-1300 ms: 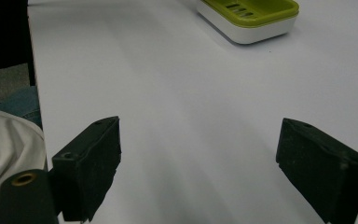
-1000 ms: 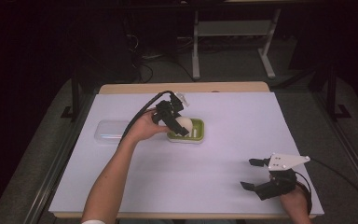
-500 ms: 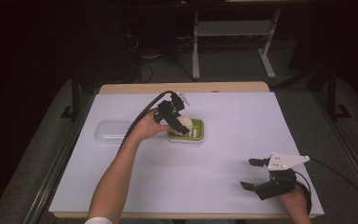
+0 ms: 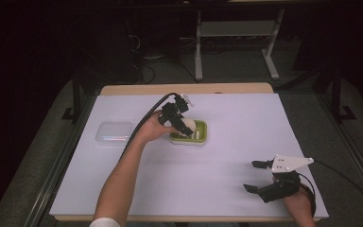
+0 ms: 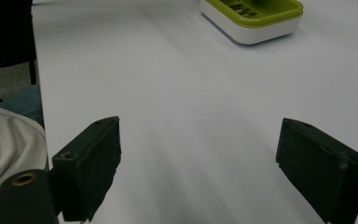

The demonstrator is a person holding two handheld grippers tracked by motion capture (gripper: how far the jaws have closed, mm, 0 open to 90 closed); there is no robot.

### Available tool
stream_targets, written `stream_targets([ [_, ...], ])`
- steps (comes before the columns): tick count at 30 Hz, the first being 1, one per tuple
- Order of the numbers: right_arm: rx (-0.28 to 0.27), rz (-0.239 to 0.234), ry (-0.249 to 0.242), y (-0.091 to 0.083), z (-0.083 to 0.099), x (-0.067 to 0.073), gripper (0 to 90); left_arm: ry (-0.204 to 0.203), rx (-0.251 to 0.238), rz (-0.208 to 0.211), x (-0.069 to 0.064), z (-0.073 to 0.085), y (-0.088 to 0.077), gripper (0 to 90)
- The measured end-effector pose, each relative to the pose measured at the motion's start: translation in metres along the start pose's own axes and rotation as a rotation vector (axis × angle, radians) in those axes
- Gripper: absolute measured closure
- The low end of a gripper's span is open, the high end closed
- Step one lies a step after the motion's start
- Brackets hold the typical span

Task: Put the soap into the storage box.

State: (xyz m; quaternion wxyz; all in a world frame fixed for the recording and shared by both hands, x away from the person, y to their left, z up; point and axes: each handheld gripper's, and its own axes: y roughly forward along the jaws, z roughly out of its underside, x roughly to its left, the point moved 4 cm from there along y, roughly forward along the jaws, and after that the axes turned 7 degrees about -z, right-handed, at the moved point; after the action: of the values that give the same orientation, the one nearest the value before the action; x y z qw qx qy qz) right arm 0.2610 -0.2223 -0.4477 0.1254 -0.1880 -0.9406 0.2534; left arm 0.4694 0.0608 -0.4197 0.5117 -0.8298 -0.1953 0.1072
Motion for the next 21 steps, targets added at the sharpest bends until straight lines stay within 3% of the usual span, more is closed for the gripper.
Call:
stream_targets([
  [11,0.002,-0.002,-0.004,0.001,0.0,0.0,13.1,-0.023,0.001,0.002,0.0,-0.001,0.008,24.9],
  [21,0.002,-0.003,-0.006,0.001,0.0,0.0,13.1,-0.019,0.017,-0.002,0.0,0.0,0.013,24.9],
])
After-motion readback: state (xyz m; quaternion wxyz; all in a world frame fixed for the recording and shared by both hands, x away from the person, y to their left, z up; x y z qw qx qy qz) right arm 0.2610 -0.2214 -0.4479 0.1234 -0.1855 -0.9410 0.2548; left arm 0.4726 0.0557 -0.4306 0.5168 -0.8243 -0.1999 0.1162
